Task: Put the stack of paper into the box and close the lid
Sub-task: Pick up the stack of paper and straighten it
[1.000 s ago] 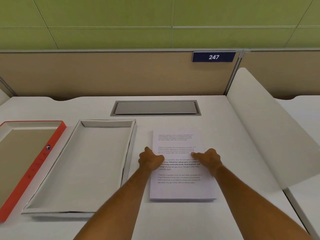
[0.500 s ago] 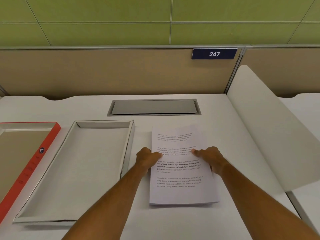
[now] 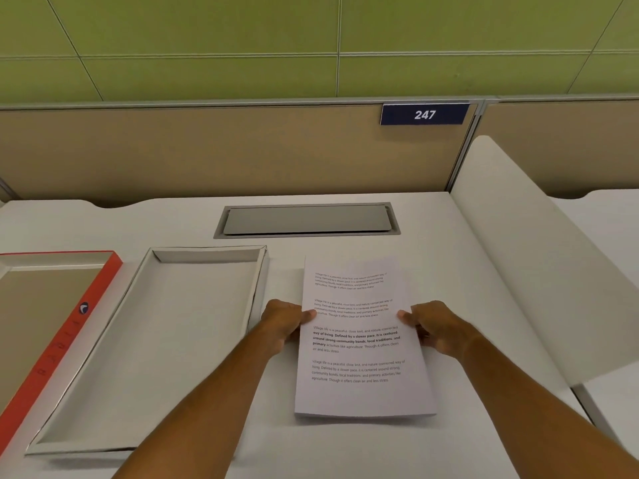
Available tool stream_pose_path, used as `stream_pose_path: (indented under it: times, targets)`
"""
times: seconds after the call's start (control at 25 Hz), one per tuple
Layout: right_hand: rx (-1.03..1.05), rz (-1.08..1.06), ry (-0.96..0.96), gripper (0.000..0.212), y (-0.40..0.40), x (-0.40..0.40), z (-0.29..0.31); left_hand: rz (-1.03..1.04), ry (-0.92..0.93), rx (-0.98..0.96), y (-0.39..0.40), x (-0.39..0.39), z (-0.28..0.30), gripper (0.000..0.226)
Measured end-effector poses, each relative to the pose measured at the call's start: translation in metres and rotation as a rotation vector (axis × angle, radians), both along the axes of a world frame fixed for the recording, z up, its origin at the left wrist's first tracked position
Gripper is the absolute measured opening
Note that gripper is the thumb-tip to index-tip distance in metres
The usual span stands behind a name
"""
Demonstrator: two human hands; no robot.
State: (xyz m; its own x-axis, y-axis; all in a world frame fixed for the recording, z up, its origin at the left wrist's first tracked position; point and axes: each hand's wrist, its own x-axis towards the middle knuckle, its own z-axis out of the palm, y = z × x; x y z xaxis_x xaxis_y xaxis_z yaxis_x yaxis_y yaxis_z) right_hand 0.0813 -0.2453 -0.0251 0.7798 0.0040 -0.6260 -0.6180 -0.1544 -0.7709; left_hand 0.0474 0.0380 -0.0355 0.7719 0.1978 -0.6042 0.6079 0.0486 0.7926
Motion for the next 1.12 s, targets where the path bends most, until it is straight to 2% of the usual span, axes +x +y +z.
stream_pose_path:
  times: [0.12, 0.32, 0.44, 0.68, 0.88, 1.12]
  targets:
    - [-0.021, 0.050, -0.122, 0.012, 0.002, 0.000, 0.018, -0.018, -0.122, 0.029, 0.002, -0.002, 0.017, 0.022]
    - [0.061, 0.059, -0.511, 0.014, -0.001, -0.002, 0.059, -0.003, -0.436, 0.094, 0.016, -0.005, 0.066, 0.020]
    - [0.105, 0.077, -0.646, 0.013, 0.002, -0.011, 0.074, -0.023, -0.557, 0.178, 0.021, -0.014, 0.087, 0.021]
    - [0.078, 0.151, -0.719, 0.026, -0.006, -0.026, 0.076, -0.115, -0.633, 0.286, 0.024, -0.031, 0.097, 0.028]
    - [0.009, 0.146, -0.757, 0.030, -0.002, -0.029, 0.084, -0.132, -0.675, 0.369, 0.017, -0.030, 0.109, 0.022]
    - [-0.109, 0.248, -0.780, 0.031, -0.011, -0.020, 0.100, -0.161, -0.670, 0.354, 0.028, -0.026, 0.115, 0.026]
